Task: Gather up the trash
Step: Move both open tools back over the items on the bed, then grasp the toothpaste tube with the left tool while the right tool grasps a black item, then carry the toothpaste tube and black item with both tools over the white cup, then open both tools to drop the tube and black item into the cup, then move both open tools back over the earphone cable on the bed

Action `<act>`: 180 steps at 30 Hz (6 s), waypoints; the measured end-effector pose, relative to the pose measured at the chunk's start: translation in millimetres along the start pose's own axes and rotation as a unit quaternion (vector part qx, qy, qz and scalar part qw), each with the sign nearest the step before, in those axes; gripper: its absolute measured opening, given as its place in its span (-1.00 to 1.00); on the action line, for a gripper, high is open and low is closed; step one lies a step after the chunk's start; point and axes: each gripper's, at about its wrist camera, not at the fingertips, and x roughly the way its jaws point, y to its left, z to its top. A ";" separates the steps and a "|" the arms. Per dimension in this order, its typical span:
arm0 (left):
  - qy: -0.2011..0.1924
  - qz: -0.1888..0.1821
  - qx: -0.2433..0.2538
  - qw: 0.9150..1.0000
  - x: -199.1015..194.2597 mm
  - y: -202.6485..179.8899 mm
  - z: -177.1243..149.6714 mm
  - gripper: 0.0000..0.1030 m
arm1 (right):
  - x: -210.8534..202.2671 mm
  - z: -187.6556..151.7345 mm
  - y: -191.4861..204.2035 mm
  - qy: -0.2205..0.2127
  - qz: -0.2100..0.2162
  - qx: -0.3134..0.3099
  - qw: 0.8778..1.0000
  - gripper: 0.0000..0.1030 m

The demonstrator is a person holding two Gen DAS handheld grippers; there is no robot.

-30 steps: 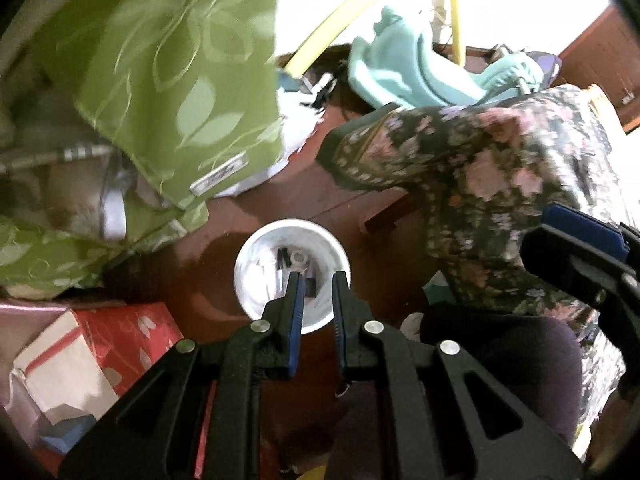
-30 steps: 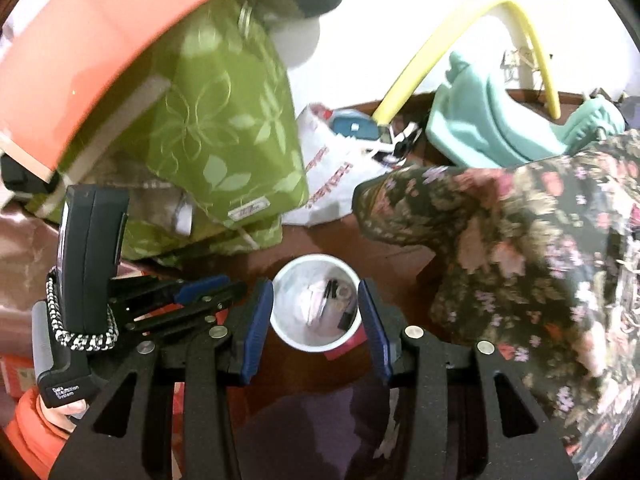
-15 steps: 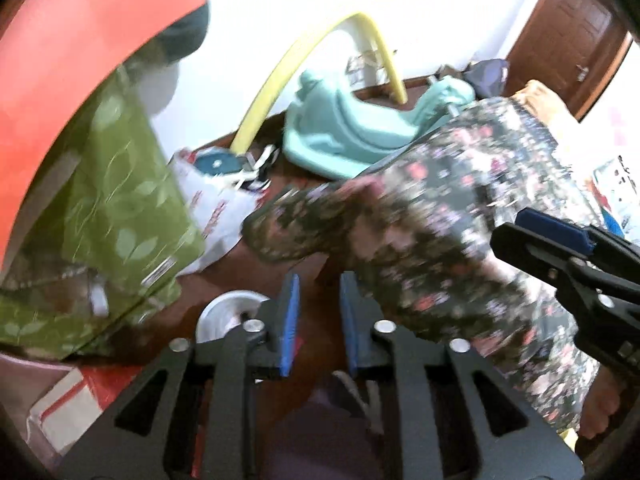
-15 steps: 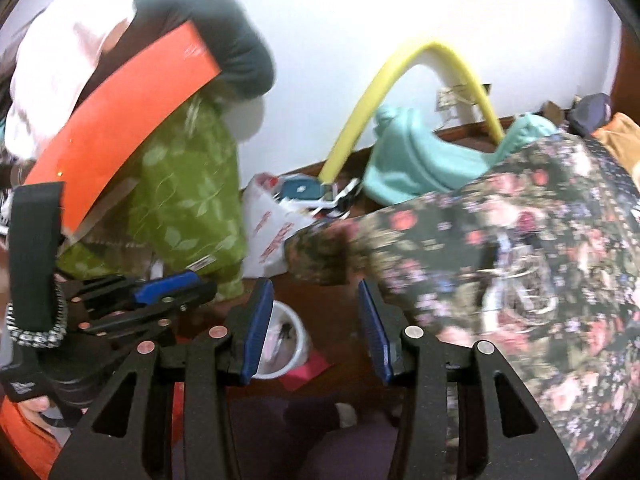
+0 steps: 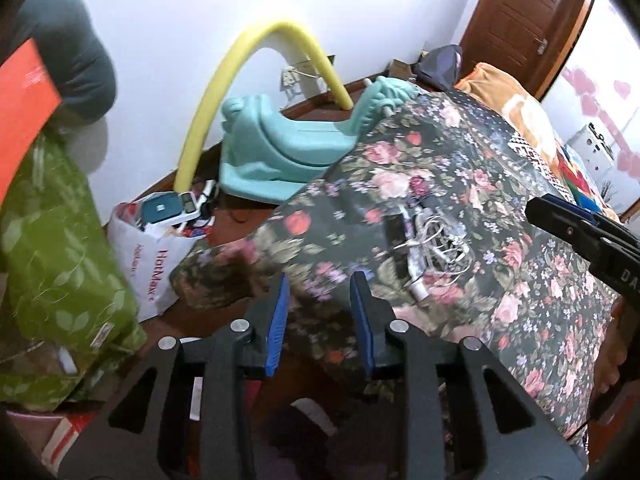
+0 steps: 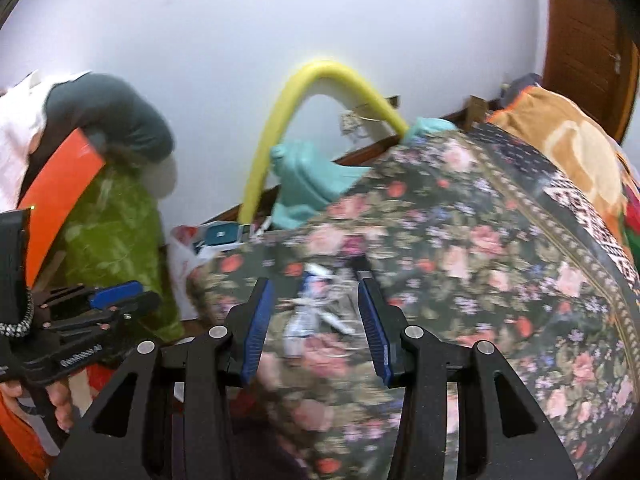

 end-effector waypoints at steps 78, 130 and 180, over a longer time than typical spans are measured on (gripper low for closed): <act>-0.036 -0.005 -0.031 0.999 -28.8 10.2 -15.9 -0.74 | -10.4 -3.4 50.2 -0.024 0.025 -0.049 0.998 -0.73; 0.168 0.041 -0.232 0.957 70.3 270.6 -172.5 -0.67 | 193.7 -97.4 306.6 0.267 0.138 -0.161 0.940 -0.47; 0.041 0.019 -0.035 0.998 28.4 11.4 -6.2 0.21 | 49.6 -12.6 -8.6 0.054 0.000 0.014 0.998 0.55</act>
